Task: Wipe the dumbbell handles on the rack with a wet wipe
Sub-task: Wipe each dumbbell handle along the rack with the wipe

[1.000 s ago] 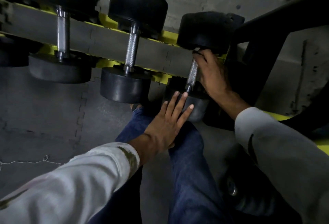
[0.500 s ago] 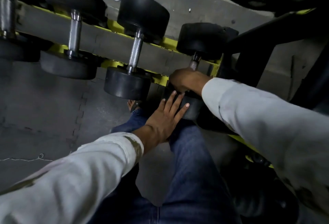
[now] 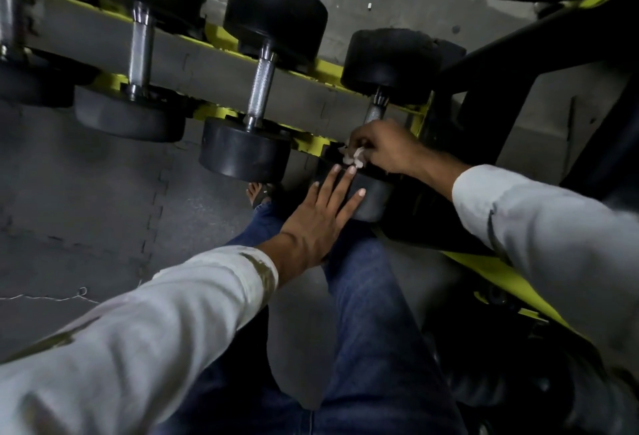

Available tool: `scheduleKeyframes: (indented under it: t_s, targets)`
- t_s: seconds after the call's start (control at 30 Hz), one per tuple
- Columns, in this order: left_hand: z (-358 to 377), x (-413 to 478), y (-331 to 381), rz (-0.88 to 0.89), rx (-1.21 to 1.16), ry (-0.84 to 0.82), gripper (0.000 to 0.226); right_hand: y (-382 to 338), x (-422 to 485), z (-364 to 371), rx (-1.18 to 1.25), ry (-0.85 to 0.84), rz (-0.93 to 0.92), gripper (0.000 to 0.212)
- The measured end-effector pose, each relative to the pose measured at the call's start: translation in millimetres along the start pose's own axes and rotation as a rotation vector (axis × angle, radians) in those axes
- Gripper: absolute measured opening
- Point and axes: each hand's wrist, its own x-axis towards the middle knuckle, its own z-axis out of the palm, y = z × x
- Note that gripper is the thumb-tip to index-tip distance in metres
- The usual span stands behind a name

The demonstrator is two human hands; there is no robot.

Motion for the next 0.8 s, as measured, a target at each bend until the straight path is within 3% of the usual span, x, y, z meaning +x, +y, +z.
scheduleKeyframes:
  t_s: [0.13,0.23,0.47,0.63,0.73,0.8]
  targets:
    - [-0.1,0.1,1.8,-0.013,-0.014,0.0,0.121,14.4,-21.8,46.3,0.443,0.193,0.248,0.031]
    - [0.4,0.3,2.1,-0.018,-0.013,-0.003,0.123,23.5,-24.7,68.0,0.783,0.308,0.469,0.033]
    - [5.8,2.4,2.2,-0.012,-0.006,-0.005,0.131,36.4,6.8,66.3,1.004,0.331,0.59,0.029]
    - [12.2,7.0,3.1,-0.009,-0.006,-0.012,0.138,34.4,34.3,38.7,1.741,0.167,0.549,0.029]
    - [14.7,8.7,2.5,-0.012,-0.026,-0.011,0.142,37.9,49.7,21.8,2.137,0.315,0.497,0.03]
    - [13.9,7.7,2.3,-0.013,-0.036,-0.006,0.139,31.3,54.4,18.3,2.197,0.415,0.55,0.024]
